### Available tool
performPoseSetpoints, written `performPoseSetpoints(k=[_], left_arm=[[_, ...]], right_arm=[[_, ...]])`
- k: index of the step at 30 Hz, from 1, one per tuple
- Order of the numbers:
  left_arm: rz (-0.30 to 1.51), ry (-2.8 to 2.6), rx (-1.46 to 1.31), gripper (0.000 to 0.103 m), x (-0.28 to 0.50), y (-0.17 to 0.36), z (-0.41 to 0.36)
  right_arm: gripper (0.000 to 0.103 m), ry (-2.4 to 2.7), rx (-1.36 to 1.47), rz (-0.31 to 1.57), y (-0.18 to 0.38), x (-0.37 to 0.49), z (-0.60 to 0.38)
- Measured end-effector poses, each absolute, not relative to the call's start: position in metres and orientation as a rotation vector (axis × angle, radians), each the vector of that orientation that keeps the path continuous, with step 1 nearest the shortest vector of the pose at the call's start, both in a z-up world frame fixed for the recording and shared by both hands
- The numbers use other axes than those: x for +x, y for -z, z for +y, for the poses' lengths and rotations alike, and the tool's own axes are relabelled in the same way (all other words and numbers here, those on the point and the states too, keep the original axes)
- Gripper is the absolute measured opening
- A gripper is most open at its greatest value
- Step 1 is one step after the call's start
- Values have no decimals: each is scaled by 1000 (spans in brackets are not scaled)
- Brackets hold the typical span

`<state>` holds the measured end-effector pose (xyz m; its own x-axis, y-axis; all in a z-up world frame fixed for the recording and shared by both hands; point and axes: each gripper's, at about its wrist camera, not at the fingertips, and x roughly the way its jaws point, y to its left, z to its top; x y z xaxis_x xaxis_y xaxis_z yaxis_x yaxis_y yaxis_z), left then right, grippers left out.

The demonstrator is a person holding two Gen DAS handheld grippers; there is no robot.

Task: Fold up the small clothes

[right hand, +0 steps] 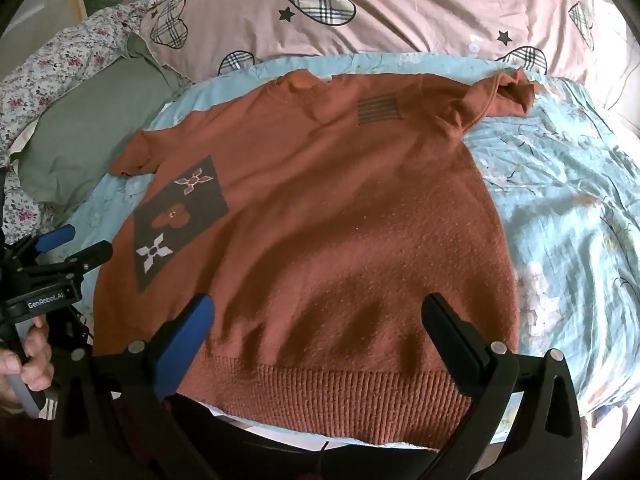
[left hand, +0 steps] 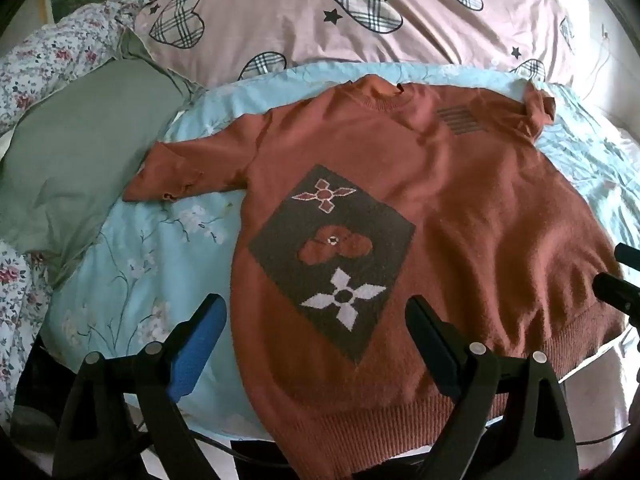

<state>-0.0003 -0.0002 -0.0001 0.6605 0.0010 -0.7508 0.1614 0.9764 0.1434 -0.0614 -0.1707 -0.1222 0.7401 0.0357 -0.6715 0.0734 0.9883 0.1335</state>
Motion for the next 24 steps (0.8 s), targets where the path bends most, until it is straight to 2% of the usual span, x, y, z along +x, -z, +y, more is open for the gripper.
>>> performPoseSetpoints(k=[24], left_arm=[[855, 93, 213, 92, 2, 6, -8]], right_arm=[[103, 12, 163, 736, 122, -61, -174]])
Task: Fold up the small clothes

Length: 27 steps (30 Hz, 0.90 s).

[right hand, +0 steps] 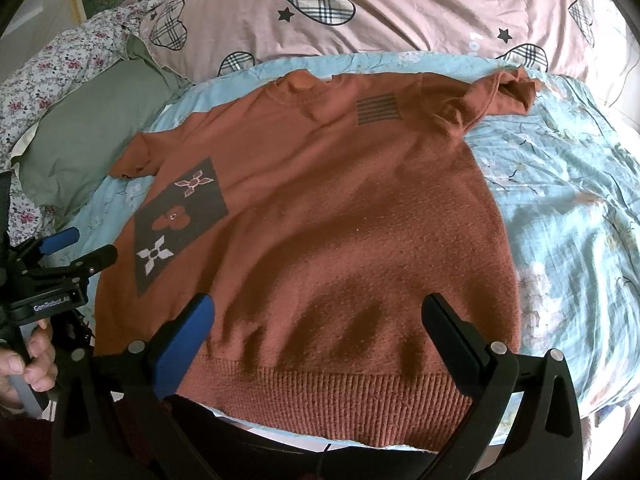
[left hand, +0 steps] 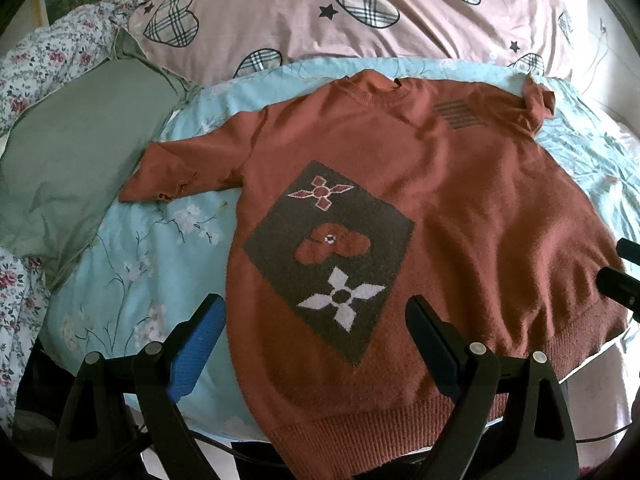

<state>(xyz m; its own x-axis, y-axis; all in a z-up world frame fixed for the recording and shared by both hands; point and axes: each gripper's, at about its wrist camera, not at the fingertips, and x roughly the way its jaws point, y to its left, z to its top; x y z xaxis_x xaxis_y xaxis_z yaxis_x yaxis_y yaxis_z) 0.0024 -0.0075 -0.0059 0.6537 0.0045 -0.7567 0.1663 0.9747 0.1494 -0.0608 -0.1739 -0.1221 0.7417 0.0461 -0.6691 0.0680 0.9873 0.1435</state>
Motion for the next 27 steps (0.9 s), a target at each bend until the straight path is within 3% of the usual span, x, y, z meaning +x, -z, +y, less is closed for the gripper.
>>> performPoseSetpoints(k=[27], left_arm=[[886, 101, 181, 93, 12, 5, -7]], right_arm=[[103, -10, 208, 714, 113, -51, -184]])
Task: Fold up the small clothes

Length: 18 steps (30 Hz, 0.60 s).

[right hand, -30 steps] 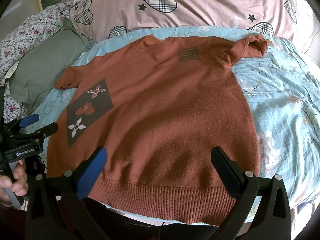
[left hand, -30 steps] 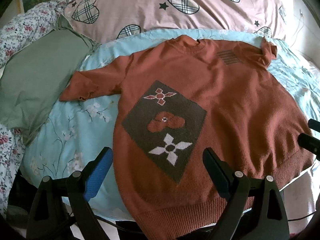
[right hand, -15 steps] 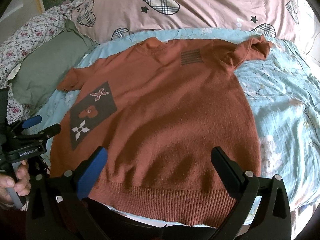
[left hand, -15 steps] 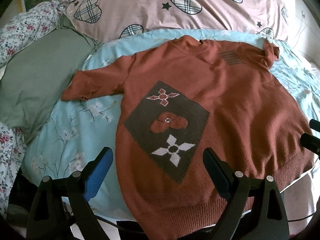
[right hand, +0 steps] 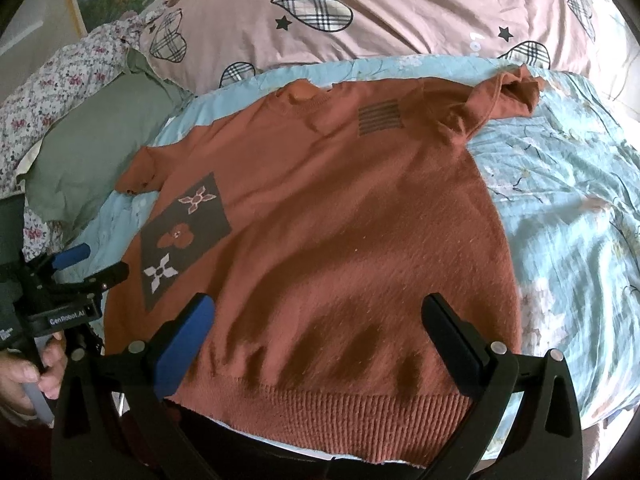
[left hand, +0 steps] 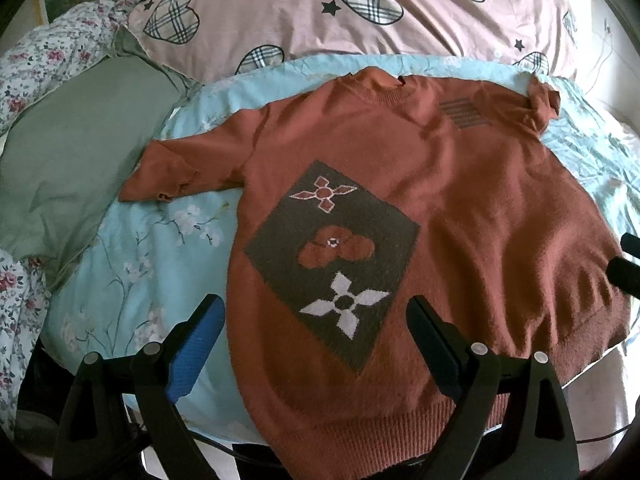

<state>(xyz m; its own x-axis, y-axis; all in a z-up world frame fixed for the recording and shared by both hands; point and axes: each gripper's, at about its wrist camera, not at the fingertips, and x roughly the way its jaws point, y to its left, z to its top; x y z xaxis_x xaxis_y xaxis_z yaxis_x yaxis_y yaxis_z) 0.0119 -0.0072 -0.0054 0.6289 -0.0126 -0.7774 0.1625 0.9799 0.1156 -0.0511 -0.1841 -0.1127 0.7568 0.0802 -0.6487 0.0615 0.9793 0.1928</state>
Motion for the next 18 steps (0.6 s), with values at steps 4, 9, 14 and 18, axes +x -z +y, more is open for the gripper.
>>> performPoseSetpoints(k=[4, 9, 14, 18], left_arm=[[874, 106, 187, 93, 16, 9, -9], [904, 127, 162, 94, 29, 15, -9], [935, 134, 139, 94, 46, 17, -9], [954, 127, 146, 94, 59, 17, -10]], right_arm=[[103, -6, 240, 705, 111, -45, -198], [103, 28, 272, 682, 107, -33, -227], [103, 79, 298, 641, 95, -15, -268], [96, 150, 282, 593, 77, 5, -308]])
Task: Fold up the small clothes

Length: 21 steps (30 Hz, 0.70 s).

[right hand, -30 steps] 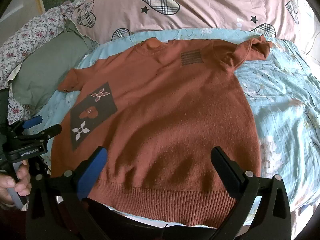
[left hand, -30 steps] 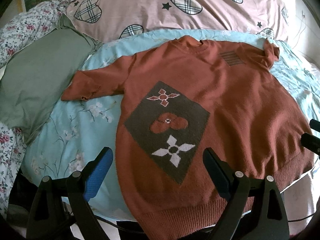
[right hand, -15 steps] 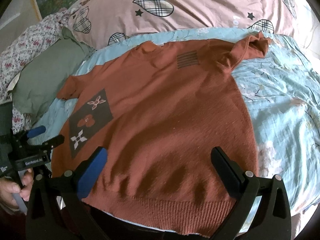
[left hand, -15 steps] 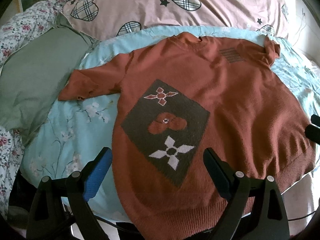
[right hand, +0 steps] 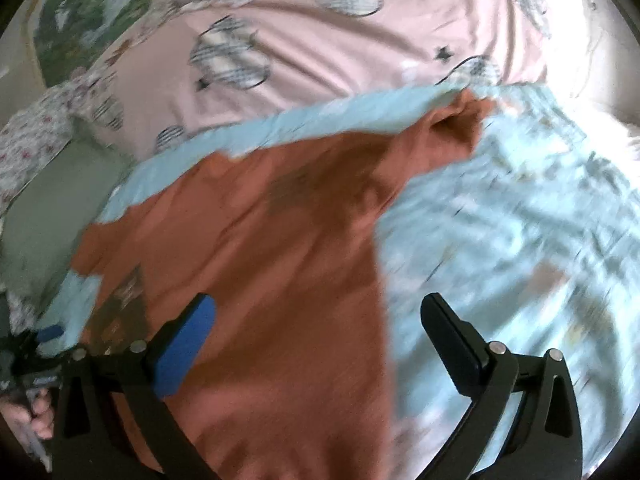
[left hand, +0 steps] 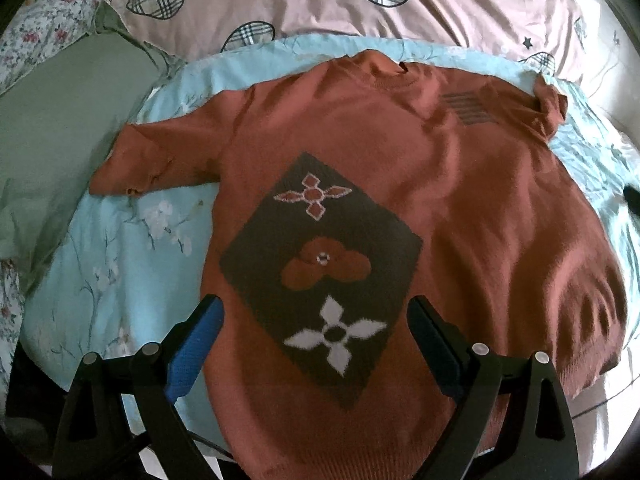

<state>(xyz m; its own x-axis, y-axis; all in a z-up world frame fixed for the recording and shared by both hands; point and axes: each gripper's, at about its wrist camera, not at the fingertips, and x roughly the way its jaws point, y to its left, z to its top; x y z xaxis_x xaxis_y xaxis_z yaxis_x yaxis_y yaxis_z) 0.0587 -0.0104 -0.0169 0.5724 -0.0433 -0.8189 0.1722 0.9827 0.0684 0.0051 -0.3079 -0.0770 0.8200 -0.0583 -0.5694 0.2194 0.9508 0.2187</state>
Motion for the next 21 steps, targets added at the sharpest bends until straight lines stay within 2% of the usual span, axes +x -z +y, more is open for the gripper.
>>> performPoseSetpoints(k=[6, 10, 16, 21], left_arm=[[974, 111, 150, 94, 85, 14, -12], [986, 103, 146, 95, 104, 14, -15], [1007, 91, 140, 95, 131, 20, -18], [1038, 70, 132, 95, 157, 31, -17]], right_arm=[[66, 215, 358, 545, 54, 52, -385], [54, 274, 421, 507, 43, 97, -445], [45, 374, 469, 509, 30, 178, -522], [44, 427, 528, 536, 34, 245, -574]])
